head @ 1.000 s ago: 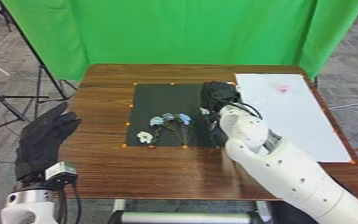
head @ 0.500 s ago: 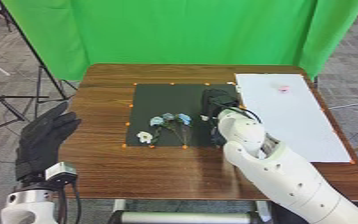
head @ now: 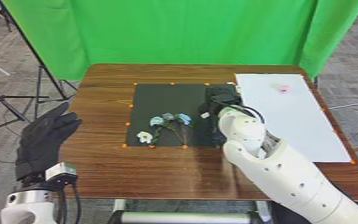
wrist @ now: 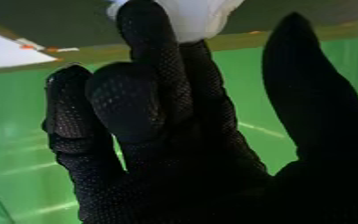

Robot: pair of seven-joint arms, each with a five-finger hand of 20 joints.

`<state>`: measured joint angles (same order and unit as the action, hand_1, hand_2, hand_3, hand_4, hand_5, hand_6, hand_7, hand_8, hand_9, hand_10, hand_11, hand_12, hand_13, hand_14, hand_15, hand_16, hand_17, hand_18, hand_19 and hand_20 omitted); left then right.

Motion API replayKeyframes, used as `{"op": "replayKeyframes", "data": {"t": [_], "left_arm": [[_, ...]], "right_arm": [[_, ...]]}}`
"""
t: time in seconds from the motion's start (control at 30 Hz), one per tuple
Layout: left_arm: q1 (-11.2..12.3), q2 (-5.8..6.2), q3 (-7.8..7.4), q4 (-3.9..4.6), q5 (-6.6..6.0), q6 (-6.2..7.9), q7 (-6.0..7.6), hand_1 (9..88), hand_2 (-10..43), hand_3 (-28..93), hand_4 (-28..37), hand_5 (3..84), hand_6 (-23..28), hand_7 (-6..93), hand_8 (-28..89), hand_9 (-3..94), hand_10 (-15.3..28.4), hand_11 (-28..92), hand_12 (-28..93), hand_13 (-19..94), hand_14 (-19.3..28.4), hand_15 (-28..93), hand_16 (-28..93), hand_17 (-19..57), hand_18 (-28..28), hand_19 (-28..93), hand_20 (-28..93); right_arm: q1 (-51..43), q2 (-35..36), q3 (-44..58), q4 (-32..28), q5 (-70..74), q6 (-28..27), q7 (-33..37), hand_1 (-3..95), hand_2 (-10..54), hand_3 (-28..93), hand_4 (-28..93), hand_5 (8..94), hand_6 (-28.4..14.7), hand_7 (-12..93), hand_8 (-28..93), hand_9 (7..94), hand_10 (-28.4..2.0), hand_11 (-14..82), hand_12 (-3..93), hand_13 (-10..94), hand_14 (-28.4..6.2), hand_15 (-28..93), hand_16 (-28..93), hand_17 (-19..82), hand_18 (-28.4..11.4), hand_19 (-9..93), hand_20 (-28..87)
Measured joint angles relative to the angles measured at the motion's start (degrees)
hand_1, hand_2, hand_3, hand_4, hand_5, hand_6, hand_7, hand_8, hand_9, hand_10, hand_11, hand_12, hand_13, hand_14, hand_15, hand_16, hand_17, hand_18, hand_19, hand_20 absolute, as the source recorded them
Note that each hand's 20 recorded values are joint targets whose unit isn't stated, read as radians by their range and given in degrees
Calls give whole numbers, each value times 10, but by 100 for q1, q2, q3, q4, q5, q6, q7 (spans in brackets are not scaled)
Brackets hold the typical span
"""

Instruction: Arrange flowers

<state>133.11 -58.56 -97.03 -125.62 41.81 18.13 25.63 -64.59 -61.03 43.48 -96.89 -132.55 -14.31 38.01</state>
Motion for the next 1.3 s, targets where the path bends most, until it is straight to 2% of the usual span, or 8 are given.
{"op": "replayKeyframes", "data": {"t": [0.17,0.73,1.0,1.3], "left_arm": [[45,0,-8,-5,-8,6,13,266,50,807,-181,448,125,123,-91,397,221,379,90,284,284,687,-168,-84,238,629,37],[105,0,-6,-16,-22,40,52,266,51,805,-182,447,125,123,-91,397,221,378,90,284,284,687,-168,-84,238,629,38],[134,24,5,-22,-42,72,84,266,51,804,-182,447,125,124,-91,397,219,378,90,284,284,686,-168,-84,238,629,37],[133,45,44,-22,-70,95,126,267,52,804,-183,447,125,123,-91,396,220,379,89,284,284,687,-168,-84,239,629,38]], "right_arm": [[48,7,11,-101,-79,-302,52,255,-13,795,-210,636,-90,150,-90,696,-195,408,224,713,-107,767,236,429,-246,932,193],[215,117,-10,-208,-16,-338,146,250,1,790,-205,630,-95,147,-85,686,-203,379,213,697,-116,762,227,417,-249,932,158],[453,582,-15,-201,512,-47,246,252,23,809,-208,602,-92,149,-88,655,-205,313,191,665,-126,757,212,388,-241,932,106],[505,1216,635,146,888,25,171,259,30,846,-217,545,-91,145,-92,584,-205,238,170,626,-127,759,197,356,-225,930,50]]}}
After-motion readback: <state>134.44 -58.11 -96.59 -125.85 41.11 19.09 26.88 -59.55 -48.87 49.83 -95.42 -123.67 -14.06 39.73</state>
